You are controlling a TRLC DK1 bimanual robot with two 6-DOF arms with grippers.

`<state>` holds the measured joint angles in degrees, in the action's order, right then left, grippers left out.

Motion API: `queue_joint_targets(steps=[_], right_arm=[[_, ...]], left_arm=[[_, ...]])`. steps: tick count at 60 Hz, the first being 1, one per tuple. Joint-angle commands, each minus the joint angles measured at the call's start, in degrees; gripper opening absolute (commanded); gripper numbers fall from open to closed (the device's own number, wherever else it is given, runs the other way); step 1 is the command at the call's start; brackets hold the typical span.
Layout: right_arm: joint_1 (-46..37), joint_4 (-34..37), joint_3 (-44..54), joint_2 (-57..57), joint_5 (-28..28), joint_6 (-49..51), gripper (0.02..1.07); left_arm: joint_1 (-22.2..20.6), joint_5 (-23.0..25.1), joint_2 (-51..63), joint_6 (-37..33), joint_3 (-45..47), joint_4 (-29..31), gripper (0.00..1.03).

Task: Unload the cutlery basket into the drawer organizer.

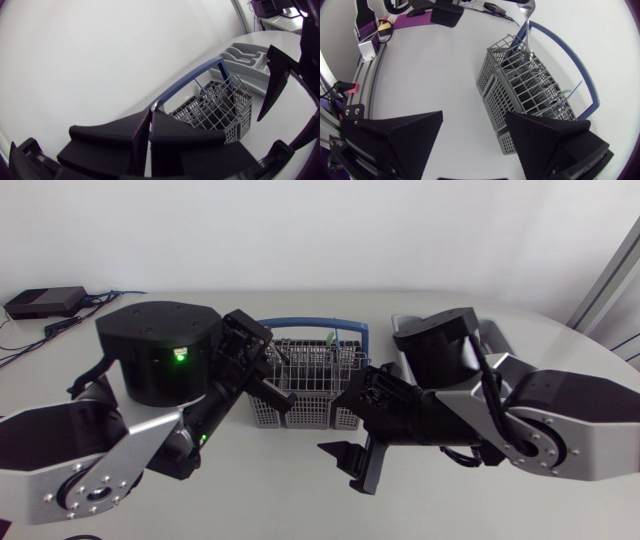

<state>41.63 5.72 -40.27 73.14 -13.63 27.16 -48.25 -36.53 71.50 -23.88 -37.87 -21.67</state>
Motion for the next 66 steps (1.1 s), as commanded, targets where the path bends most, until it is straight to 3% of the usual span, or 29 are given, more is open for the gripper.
queue_joint_targets(steps=[1, 41, 44, 50, 58, 66], right_arm=[[0.7, -1.0, -1.3, 1.3, 0.3, -1.4, 0.92], [2.6, -0.9, -2.6, 2.3, 1.1, -1.8, 0.92], [2.6, -0.9, -2.4, 1.5, 1.1, -2.0, 0.92], [2.4, -1.3, -1.0, -2.2, 1.9, -2.6, 0.92], [3.3, -2.6, 0.8, -6.0, 6.3, -2.5, 0.92], [4.3, -3.2, 1.1, -6.8, 10.4, -2.5, 0.92]], left_arm=[[-0.3, -0.6, -0.6, -1.3, -0.3, -1.1, 0.1], [0.3, -1.3, -5.4, -4.7, -0.8, 0.3, 0.1], [0.3, -1.6, -7.2, -4.1, -2.0, 3.6, 0.1], [1.1, 0.6, -9.3, 2.3, -6.5, 15.6, 0.1], [4.6, 10.1, -9.9, 13.4, -14.0, 32.4, 0.1], [9.8, 21.8, -7.3, 21.2, -20.1, 41.5, 0.11]])
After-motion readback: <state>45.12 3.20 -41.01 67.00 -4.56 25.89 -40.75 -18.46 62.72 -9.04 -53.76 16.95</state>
